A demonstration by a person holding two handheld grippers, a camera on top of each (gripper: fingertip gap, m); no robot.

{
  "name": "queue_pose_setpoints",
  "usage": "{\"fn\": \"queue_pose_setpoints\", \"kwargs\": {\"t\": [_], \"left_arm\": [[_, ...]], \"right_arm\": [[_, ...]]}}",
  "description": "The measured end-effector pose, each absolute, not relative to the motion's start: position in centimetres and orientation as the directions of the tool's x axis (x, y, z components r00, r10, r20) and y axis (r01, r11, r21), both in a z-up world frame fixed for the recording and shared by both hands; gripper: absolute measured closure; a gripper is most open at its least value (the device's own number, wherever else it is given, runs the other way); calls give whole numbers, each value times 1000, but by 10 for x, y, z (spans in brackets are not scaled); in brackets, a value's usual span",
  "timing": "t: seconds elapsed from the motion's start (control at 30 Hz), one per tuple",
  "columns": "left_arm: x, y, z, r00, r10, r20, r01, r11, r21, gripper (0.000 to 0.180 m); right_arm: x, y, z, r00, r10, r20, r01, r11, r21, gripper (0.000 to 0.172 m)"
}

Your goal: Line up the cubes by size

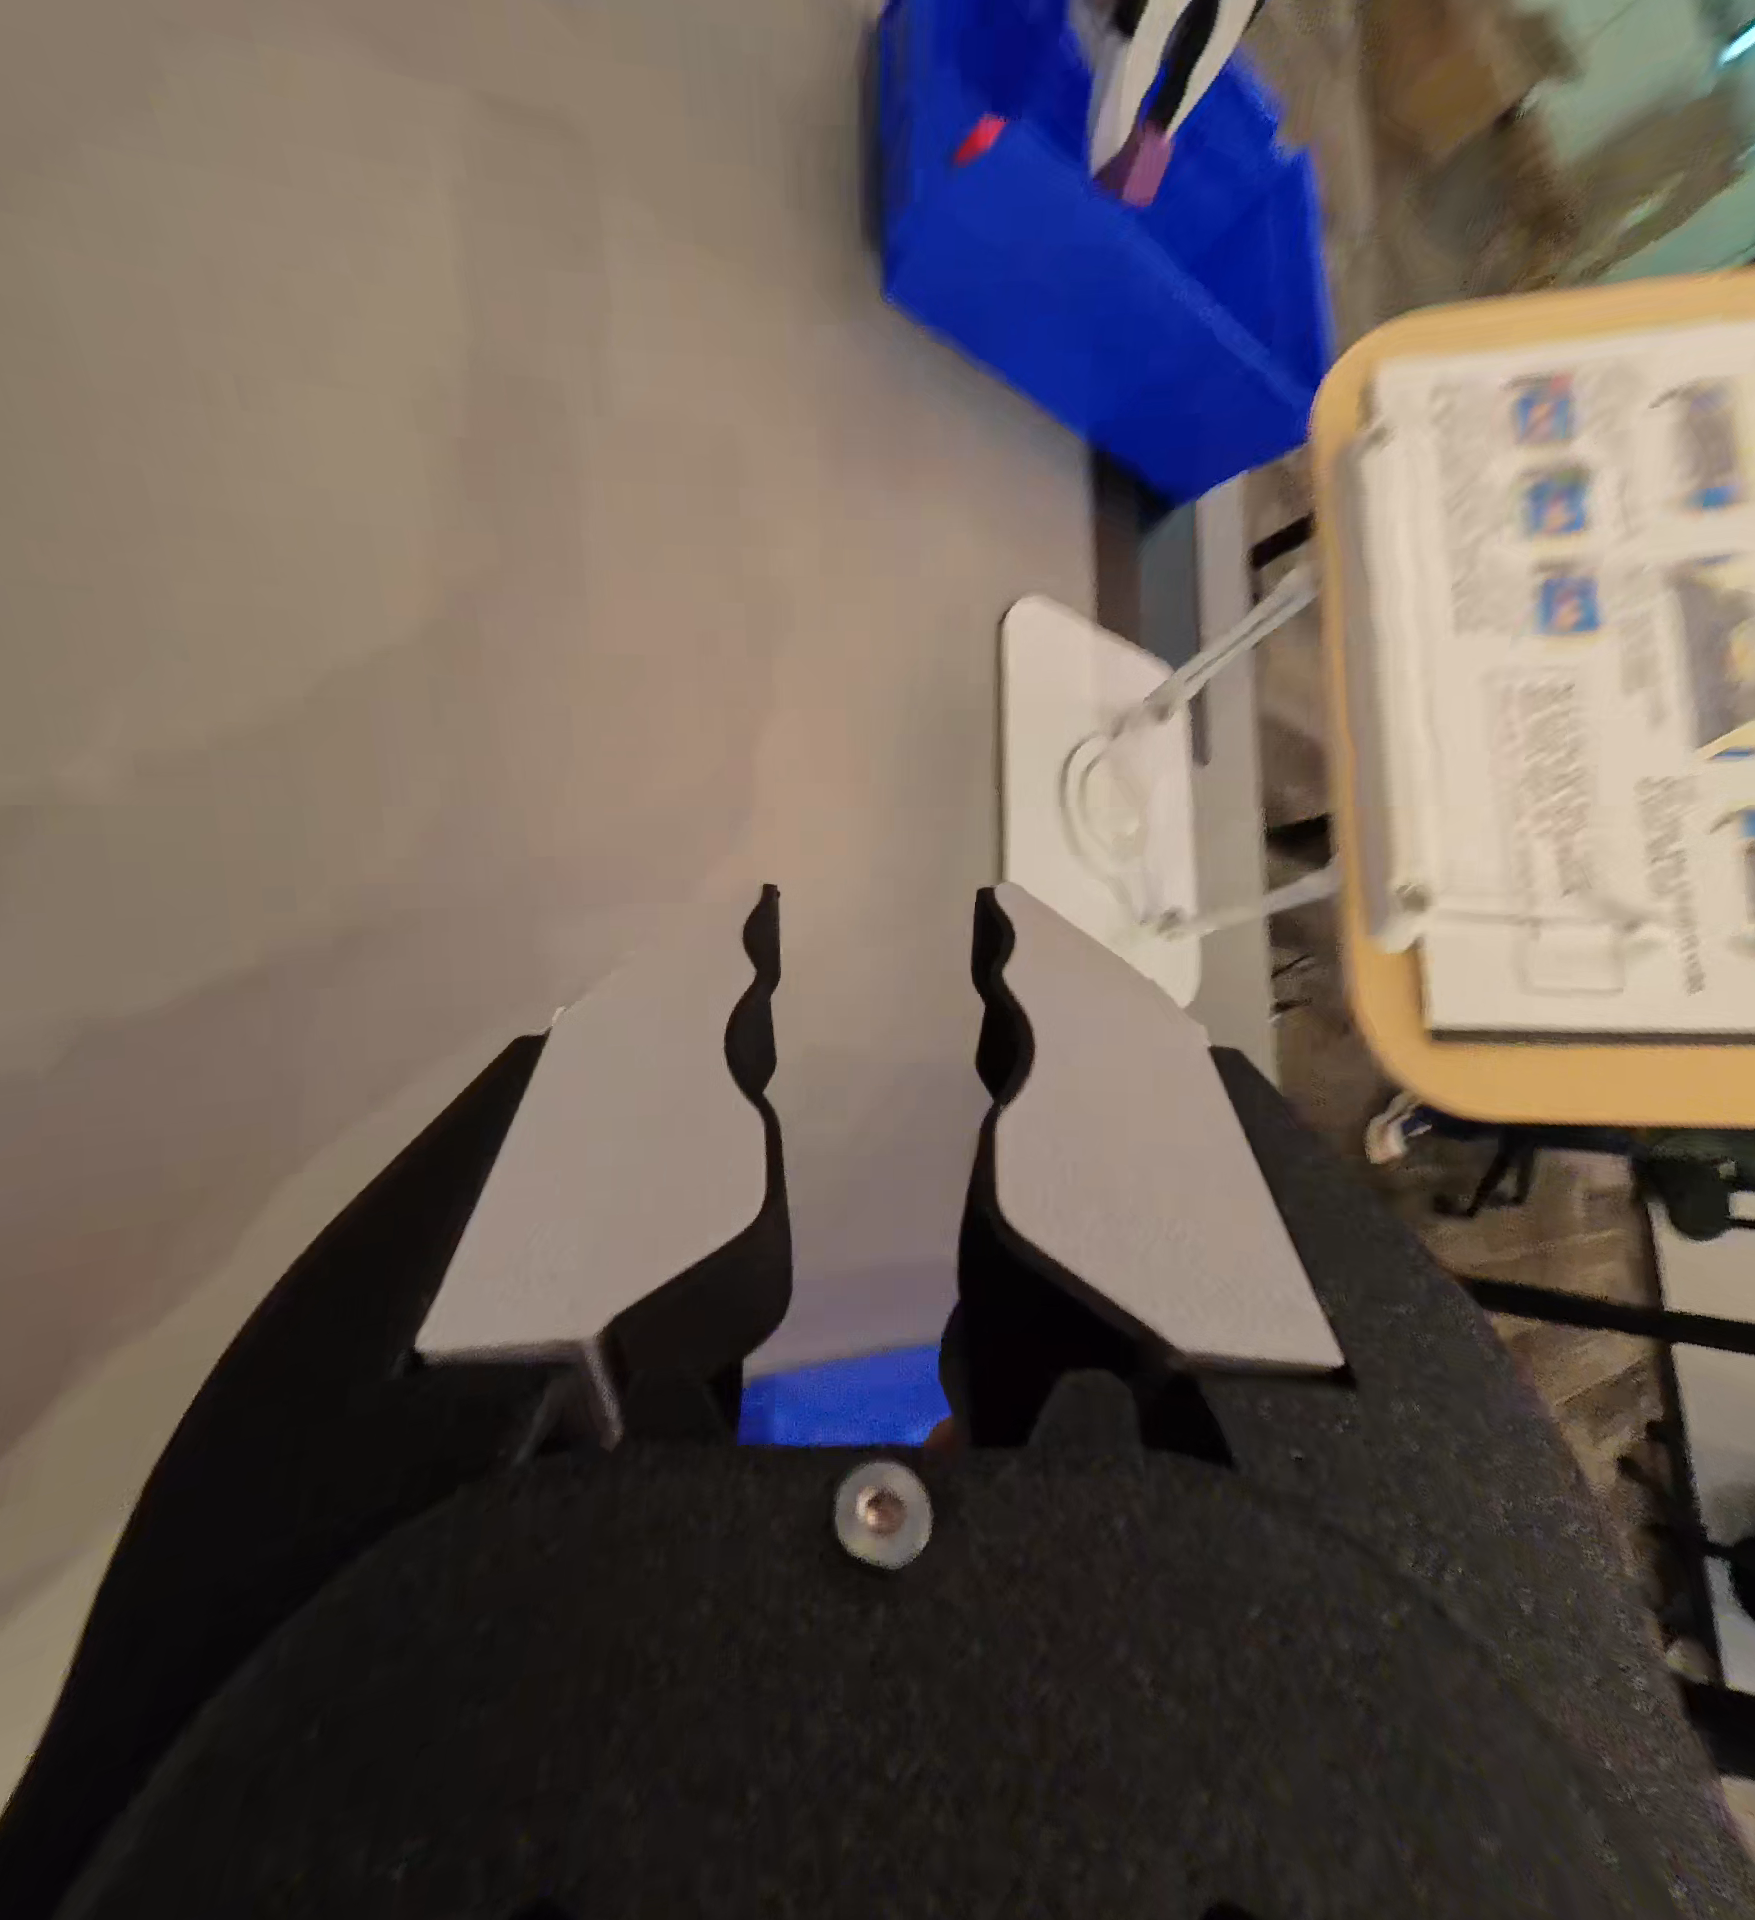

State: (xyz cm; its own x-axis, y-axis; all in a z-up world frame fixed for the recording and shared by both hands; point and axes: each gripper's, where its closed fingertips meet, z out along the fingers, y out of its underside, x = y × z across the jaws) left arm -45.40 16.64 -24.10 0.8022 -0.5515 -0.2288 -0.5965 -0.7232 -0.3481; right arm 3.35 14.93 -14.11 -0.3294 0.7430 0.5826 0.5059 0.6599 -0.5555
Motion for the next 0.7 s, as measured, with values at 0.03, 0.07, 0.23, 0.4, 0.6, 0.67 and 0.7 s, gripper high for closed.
{"fn": "queue_pose_setpoints", "kwargs": {"t": [0.03,0.07,0.23,0.4,0.6,0.67,0.7], "left_arm": [[-435,168,-220,825,-536,-176,-550,-694,-465,152],[-411,167,-199,837,-538,-104,-490,-652,-578,152],[-285,144,-120,691,-695,197,-181,-430,-884,152],[-181,108,-109,400,-841,364,33,-383,-923,152],[-114,87,-123,188,-866,462,99,-452,-887,152],[-107,88,-123,176,-867,465,114,-451,-885,152],[-104,86,-123,158,-870,468,108,-456,-884,153]], "right_arm": [[23,147,-135,-305,729,612,471,675,-569,135],[11,145,-129,-279,714,642,439,689,-576,133],[-51,132,-102,-143,629,764,272,767,-581,128],[-97,114,-90,-112,564,818,143,824,-548,123],[-116,98,-105,-187,464,866,110,886,-451,125],[-115,93,-111,-219,483,848,100,876,-472,126],[-114,91,-112,-219,488,845,93,873,-479,128]]}}
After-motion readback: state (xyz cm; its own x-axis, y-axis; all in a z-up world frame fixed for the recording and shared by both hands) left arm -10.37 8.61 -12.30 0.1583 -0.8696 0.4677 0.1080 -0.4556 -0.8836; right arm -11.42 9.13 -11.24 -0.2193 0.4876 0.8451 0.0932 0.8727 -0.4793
